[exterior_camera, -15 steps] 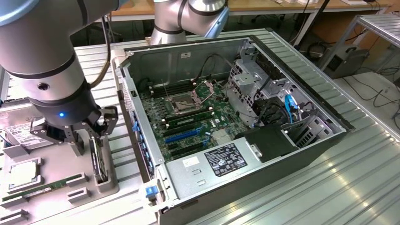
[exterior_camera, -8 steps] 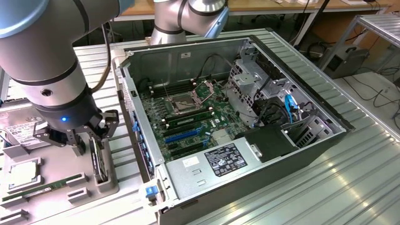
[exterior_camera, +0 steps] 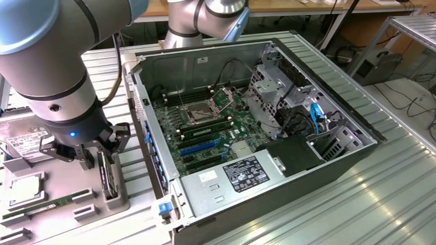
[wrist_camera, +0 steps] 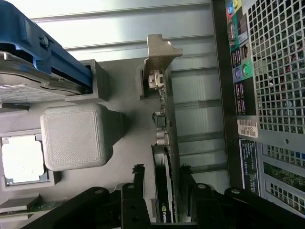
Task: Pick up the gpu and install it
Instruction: 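Pick up the gpu and move the gpu toward the slot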
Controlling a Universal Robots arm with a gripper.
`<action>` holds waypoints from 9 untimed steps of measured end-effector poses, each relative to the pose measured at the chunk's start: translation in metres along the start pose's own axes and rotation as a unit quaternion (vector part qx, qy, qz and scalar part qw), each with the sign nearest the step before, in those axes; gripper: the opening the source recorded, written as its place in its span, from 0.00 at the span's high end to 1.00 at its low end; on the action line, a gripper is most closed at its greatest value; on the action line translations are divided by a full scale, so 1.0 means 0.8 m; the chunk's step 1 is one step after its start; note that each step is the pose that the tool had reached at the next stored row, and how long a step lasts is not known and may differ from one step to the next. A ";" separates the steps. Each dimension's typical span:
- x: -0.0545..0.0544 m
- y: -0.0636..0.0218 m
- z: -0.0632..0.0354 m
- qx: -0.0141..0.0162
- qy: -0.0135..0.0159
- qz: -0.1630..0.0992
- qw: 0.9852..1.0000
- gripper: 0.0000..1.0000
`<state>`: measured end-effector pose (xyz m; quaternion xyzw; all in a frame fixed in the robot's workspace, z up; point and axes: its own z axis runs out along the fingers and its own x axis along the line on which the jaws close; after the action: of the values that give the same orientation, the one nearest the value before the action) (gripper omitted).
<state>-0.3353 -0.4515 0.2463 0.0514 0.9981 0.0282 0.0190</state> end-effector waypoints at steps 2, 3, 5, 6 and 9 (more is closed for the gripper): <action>0.000 0.000 0.003 0.000 0.000 0.000 1.000 0.58; 0.000 0.001 0.003 0.000 0.000 0.000 1.000 0.58; 0.000 0.001 0.003 0.000 0.000 0.000 1.000 0.58; 0.000 0.001 0.003 0.000 0.000 0.000 1.000 0.58; 0.000 0.001 0.003 0.000 0.000 0.000 1.000 0.58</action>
<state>-0.3354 -0.4505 0.2437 0.0515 0.9981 0.0281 0.0190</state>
